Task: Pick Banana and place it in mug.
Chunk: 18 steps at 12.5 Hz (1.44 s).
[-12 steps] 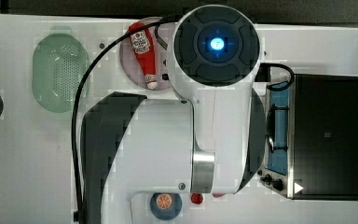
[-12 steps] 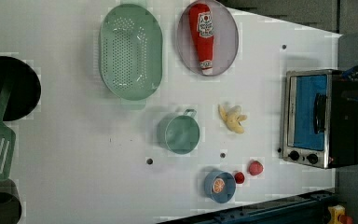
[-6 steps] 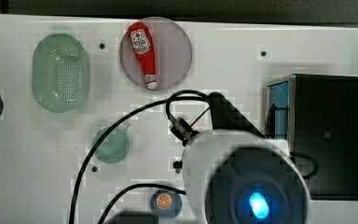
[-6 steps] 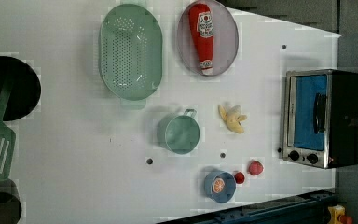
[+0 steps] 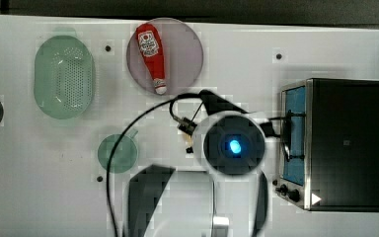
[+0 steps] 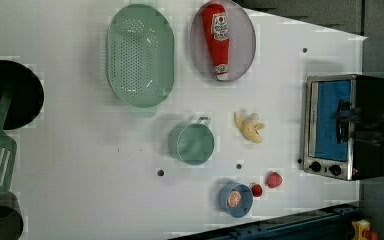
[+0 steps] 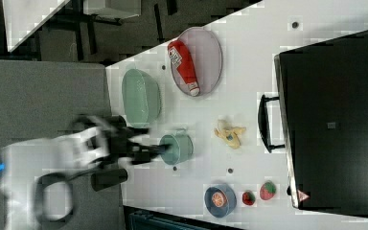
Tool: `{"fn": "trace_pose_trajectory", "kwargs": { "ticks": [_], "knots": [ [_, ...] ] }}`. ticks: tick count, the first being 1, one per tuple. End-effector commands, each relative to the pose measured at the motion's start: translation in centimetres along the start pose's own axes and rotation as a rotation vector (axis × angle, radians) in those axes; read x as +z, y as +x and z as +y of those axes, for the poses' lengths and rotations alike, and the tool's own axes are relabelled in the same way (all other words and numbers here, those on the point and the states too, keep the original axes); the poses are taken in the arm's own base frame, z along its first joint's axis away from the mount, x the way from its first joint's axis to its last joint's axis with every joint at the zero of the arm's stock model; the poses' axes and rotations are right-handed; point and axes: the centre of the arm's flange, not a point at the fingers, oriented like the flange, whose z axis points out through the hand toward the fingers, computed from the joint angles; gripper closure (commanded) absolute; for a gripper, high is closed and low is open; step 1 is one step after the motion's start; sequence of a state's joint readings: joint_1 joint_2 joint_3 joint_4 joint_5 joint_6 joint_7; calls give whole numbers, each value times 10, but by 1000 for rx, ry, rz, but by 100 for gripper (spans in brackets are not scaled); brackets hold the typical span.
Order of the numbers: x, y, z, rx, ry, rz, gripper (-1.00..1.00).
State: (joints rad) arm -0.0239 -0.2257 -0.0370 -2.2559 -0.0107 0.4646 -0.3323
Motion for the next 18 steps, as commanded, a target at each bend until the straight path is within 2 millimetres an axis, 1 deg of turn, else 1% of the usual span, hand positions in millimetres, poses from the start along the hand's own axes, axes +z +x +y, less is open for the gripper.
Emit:
{"fn": "trace_pose_trajectory", "kwargs": {
  "ticks": [1, 2, 3, 5, 6, 8, 10, 11, 12, 13, 15, 16, 17, 18],
  "knots": [
    [97, -4, -2, -444, -32, -85, -100],
    [121, -5, -1, -545, -30, -95, -100],
    [151, -7, -1, -678, -26, -108, -100],
    [195, -8, -2, -867, -18, -120, -100],
    [216, -6, -3, -934, -14, -112, -100],
    [248, -2, -6, -955, -14, -73, -100],
    [275, -3, -8, -963, -14, -48, -100],
    [287, -4, -9, -965, -13, -34, -100],
    [293, -3, -9, -963, -13, -19, -100],
    [296, -3, -9, -963, -14, -11, -93],
    [302, -7, -7, -964, -13, -26, -45],
    [302, -6, -6, -962, -14, -26, -15],
    [302, -6, -4, -958, -15, -28, 5],
    [300, -5, -4, -957, -15, -23, 30]
  ]
}}
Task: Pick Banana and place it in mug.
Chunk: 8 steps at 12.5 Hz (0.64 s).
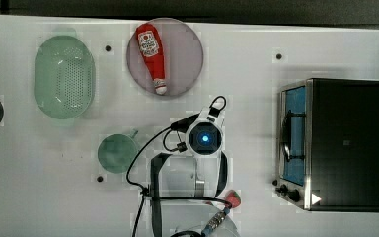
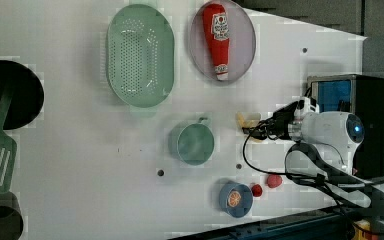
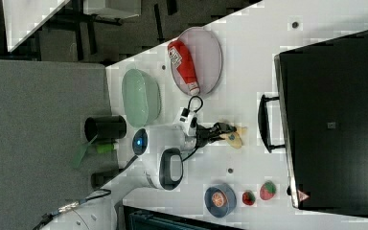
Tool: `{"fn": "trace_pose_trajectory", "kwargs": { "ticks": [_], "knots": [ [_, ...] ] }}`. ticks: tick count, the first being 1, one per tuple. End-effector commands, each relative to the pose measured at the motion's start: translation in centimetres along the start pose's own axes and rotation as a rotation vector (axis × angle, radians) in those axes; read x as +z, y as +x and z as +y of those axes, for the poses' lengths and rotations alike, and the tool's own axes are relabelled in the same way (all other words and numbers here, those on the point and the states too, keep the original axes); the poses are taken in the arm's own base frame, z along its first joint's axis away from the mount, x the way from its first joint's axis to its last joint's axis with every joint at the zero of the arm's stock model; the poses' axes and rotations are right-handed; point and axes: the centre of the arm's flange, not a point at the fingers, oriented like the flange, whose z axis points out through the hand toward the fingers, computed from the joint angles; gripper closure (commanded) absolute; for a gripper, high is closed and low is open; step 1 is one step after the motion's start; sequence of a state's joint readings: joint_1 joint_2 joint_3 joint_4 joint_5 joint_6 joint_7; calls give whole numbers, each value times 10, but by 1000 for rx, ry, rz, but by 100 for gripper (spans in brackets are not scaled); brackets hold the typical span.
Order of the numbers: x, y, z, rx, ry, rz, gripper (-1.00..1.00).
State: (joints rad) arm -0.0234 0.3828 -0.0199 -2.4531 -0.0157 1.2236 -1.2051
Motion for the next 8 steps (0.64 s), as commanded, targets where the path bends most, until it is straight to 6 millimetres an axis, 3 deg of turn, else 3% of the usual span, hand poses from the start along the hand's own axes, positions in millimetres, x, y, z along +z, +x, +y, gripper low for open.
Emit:
{"fn": "trace_pose_trajectory", "kwargs": {
  "ticks": [1, 4, 8],
  "knots": [
    [-14, 2, 7, -54, -15, 22, 36],
    [-32, 4, 16, -32, -32, 49, 36],
    [-121, 1, 22, -10, -18, 30, 36]
  ]
}}
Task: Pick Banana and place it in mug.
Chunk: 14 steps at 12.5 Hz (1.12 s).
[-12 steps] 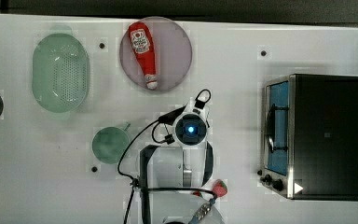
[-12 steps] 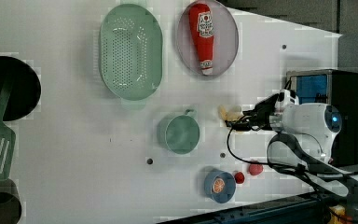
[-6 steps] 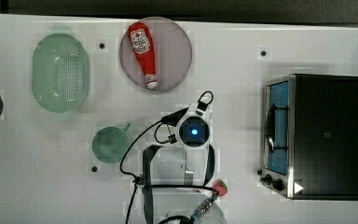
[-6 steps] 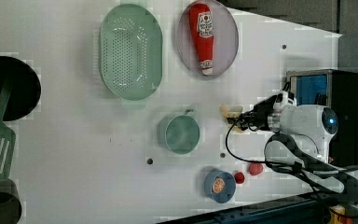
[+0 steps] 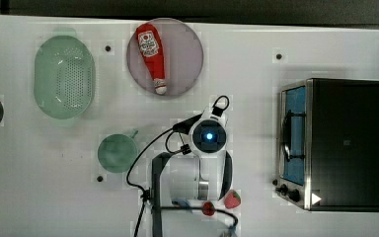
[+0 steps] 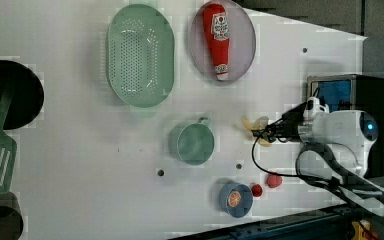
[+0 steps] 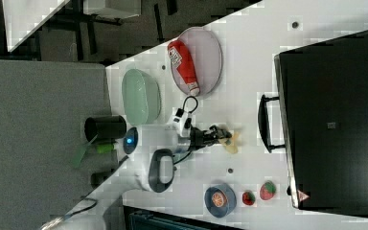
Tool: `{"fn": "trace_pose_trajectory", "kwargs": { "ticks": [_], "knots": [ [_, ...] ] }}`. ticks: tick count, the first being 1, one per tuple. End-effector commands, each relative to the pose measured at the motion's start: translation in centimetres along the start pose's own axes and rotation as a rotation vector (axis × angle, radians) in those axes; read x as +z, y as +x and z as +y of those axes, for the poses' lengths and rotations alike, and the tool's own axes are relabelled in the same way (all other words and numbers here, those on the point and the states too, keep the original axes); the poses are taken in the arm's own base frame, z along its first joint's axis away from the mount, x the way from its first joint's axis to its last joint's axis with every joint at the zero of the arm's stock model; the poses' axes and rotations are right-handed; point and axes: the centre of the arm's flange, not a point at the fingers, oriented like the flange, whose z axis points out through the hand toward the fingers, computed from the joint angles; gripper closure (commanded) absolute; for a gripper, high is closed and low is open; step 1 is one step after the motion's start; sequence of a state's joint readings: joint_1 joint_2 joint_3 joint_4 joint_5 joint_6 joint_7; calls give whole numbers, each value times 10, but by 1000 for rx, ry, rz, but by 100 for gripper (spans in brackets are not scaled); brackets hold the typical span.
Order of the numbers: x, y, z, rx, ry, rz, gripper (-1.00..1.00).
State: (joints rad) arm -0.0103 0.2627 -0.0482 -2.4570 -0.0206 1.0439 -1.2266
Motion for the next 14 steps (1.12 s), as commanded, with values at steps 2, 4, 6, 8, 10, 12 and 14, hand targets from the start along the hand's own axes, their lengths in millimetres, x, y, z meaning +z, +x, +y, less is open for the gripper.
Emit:
{"fn": "trace_pose_trajectory", "kwargs": {
  "ticks": [2, 4, 6, 8, 10, 12, 14],
  "knots": [
    [-136, -4, 9, -2, -14, 51, 36],
    [-188, -8, -3, -10, -12, 46, 36],
    [-221, -8, -22, 33, -17, 44, 36],
    [-232, -3, -50, 78, -22, 31, 36],
    [-233, 9, -86, 84, -23, 33, 36],
    [-231, 19, -126, 150, -8, 34, 36],
    [-224, 27, -166, 231, 24, 23, 36]
  ]
}}
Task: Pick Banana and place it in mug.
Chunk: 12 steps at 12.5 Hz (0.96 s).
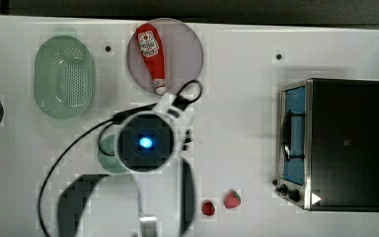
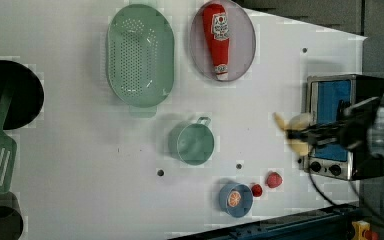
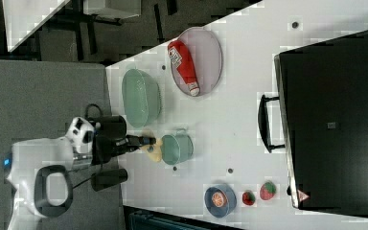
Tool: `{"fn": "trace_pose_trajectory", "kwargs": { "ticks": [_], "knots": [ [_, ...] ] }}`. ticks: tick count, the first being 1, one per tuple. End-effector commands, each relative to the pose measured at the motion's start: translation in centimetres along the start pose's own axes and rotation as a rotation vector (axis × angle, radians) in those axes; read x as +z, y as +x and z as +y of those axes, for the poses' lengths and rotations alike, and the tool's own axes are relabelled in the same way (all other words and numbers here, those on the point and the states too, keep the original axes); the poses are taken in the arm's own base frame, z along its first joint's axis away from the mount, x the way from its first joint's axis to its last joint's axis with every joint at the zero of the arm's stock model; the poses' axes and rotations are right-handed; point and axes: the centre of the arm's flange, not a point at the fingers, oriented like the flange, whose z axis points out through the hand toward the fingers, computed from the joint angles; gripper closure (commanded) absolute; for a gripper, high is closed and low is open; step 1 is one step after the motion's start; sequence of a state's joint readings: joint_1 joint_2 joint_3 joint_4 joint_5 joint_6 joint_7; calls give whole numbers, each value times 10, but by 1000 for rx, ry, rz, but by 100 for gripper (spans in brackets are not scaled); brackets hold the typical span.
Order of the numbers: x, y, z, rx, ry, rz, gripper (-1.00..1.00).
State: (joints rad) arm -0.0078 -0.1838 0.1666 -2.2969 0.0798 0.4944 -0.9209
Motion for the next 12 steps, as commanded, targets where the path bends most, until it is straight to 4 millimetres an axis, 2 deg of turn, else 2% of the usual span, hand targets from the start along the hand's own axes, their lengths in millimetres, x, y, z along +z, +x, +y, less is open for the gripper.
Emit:
{"fn": "trace_pose_trajectory", "kwargs": {
  "ticks": [1, 4, 7, 10, 12],
  "knots": [
    [19, -1, -76, 122, -6, -47, 36],
    [42, 6, -113, 190, -6, -43, 36],
    [76, 19, -136, 227, 21, -19, 36],
    [113, 28, -142, 243, 47, -31, 36],
    [131, 32, -141, 232, 49, -29, 36]
  ]
}}
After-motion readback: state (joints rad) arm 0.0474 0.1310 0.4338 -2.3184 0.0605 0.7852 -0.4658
